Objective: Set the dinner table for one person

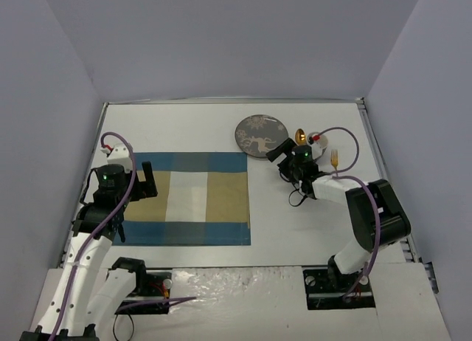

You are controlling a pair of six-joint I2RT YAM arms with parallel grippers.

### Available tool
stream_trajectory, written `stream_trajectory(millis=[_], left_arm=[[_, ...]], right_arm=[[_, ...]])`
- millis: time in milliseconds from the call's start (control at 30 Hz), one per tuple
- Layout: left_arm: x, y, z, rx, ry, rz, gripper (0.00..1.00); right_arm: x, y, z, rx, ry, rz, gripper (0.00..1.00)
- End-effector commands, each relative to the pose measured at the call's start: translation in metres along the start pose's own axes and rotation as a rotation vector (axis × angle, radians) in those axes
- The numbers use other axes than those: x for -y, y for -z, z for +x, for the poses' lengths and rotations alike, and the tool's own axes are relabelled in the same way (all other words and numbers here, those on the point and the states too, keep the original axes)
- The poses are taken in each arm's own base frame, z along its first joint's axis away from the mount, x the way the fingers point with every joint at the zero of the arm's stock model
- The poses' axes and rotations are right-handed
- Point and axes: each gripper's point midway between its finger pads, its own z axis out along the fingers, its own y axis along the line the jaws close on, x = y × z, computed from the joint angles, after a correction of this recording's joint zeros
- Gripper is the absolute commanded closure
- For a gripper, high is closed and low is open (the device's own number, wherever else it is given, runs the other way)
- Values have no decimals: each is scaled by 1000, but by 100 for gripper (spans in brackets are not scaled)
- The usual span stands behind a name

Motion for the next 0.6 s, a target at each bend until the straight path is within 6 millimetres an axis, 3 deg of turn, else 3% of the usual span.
stream_trajectory(millis=[0, 567], left_arm=[[-2, 6, -33, 101, -9, -28, 3], [-11, 9, -32, 101, -26, -95, 3]], right_arm=[[-44, -15, -32, 179, -65, -80, 3], [-30, -75, -15, 206, -248, 9, 16]])
